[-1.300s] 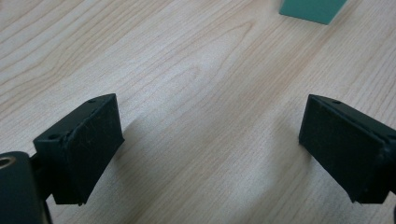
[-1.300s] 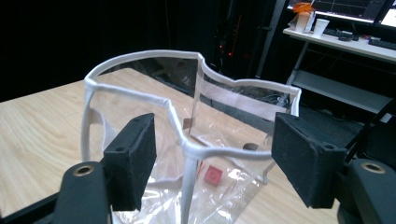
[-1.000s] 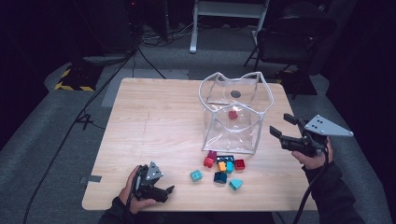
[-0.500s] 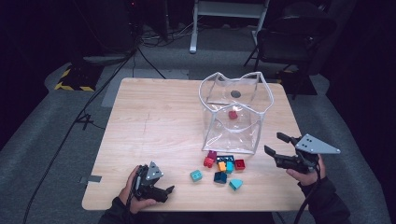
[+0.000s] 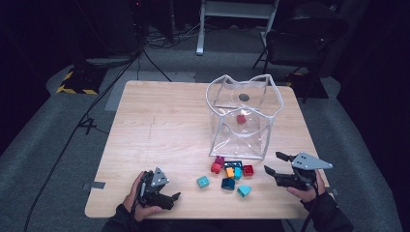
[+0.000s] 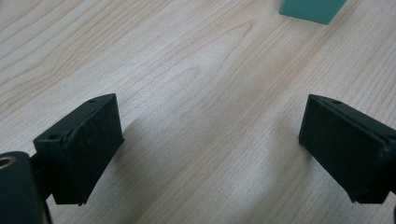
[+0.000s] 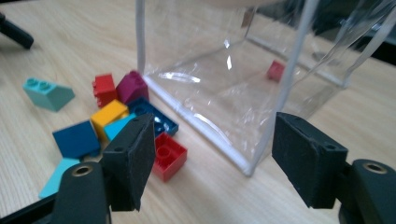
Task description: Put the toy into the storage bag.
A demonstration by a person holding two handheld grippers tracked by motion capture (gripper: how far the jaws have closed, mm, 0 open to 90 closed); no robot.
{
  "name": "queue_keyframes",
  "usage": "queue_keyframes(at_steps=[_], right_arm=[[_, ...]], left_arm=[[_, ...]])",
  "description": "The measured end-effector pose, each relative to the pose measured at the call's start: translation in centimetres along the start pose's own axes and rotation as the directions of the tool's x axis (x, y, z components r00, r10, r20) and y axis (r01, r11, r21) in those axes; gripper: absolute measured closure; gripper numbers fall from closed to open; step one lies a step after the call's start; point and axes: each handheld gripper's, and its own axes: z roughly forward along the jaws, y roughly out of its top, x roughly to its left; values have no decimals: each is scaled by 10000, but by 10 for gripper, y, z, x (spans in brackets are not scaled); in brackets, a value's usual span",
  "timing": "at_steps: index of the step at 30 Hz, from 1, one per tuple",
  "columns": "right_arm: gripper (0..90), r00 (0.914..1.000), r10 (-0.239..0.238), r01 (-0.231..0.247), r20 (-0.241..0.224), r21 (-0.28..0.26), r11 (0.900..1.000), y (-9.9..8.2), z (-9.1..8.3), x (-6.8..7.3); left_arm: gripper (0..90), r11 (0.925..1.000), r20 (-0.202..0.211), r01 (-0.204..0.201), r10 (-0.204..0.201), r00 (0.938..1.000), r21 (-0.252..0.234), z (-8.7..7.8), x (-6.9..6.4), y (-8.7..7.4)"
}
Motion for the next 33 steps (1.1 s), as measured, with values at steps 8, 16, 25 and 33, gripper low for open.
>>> queue_keyframes(at_steps=[8,16,25,33], right_arm=[[316,9976,-157,196,-675,574,9982,-14,20,11],[323,9936,-188,299,-1114,988,9947,-22,40,15],[323,9906,-177,375,-1355,1448,9888,-26,62,18],[323,9896,-294,523,-1409,1613,9855,-23,75,23]], left_arm=[[64,10000,10,9,-9,10000,-1,0,0,0],[64,10000,2,3,-3,10000,0,0,0,0],[64,10000,2,-1,1,10000,-1,0,0,0],[64,10000,-3,0,0,10000,1,0,0,0]])
